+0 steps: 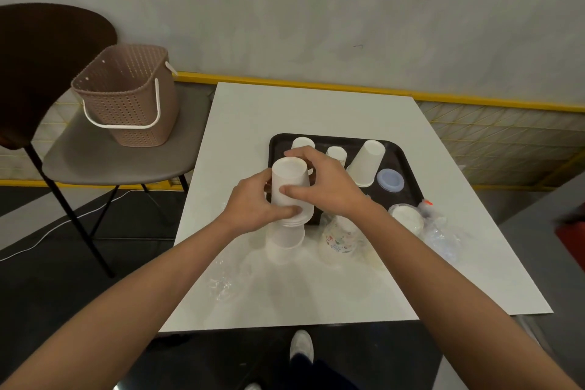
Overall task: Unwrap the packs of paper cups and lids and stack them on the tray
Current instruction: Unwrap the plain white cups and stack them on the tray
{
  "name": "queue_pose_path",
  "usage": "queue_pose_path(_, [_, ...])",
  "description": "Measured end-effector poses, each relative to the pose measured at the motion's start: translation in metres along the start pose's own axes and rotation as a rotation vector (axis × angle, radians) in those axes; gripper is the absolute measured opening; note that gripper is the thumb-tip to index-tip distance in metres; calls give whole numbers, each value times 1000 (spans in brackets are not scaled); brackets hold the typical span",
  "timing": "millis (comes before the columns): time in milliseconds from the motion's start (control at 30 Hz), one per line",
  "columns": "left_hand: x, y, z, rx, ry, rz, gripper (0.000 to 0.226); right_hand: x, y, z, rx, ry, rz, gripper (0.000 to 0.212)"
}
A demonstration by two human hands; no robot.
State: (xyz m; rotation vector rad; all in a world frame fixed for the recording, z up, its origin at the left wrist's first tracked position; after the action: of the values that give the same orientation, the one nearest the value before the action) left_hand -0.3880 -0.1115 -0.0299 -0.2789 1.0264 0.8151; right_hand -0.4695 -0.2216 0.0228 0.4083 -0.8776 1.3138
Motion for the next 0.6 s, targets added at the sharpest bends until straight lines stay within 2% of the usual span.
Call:
queue_pose_path(167, [-20, -15, 12, -17, 1, -34, 77, 2, -18, 15, -44, -6, 46, 56])
queue_pose_path(367, [-42, -40, 22, -35, 16, -72, 66, 4, -46, 38, -63, -7, 84, 53])
queue_pose_path(600, [-62, -85, 26, -81, -18, -89, 69, -13, -85, 61, -74, 4, 99, 53])
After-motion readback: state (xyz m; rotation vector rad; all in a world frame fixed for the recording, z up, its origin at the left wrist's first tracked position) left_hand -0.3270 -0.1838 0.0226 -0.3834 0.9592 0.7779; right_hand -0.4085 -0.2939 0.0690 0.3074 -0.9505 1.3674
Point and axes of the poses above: each hand's wrist, its own y-axis away from the middle knuckle, its own z-axis out of the back of the hand, x = y × z, the point moved 5 cm from there along -y, towards the middle knuckle, and after that the axes turned 11 degrees about z, right-handed, at the moved point
